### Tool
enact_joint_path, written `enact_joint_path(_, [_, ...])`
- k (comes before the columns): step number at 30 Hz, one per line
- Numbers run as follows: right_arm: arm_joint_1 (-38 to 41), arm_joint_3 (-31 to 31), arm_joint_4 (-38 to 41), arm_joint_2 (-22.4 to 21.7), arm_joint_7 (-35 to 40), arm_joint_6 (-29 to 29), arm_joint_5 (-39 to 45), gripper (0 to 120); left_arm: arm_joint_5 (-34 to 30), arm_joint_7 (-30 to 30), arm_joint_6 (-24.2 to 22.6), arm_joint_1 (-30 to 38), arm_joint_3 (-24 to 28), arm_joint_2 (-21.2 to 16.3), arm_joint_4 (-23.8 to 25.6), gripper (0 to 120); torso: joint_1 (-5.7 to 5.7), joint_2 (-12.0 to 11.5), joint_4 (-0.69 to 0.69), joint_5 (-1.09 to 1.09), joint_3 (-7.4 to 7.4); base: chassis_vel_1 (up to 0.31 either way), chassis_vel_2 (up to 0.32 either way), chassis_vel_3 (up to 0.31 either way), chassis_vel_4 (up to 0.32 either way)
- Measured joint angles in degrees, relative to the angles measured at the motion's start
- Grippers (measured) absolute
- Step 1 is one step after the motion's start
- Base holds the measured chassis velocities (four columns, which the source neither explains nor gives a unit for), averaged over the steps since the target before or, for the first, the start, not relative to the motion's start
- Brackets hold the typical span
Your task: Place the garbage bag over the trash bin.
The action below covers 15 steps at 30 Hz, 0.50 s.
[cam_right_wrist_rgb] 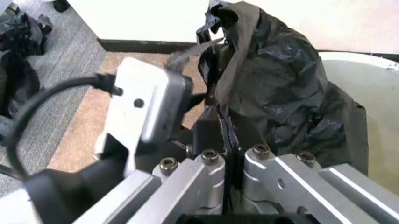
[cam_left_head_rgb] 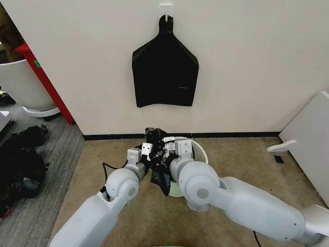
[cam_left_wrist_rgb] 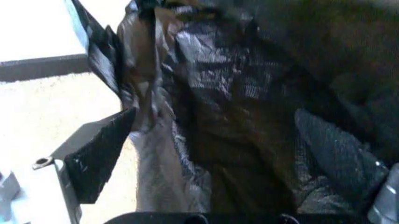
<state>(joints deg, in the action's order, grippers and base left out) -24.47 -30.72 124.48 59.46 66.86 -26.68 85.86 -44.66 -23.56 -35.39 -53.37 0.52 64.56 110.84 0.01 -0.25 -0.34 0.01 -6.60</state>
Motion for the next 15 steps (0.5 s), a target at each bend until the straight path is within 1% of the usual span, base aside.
enact_joint_path(14, [-0.4,0.6,0.6,-0.5,-0.3,0.1,0.1,0,-1.1,-1.4,-0.7,1.0,1.3,2.3,-3.1,100,0.0,0.0,0.0,0.0,0.0,0.0,0.0,0.0,0.0])
enact_joint_path(15, [-0.4,0.6,0.6,-0.5,-0.4,0.1,0.2,0,-1.6,-2.1,-0.8,1.1,1.5,2.5,-3.3,98,0.0,0.0,0.0,0.0,0.0,0.0,0.0,0.0,0.0])
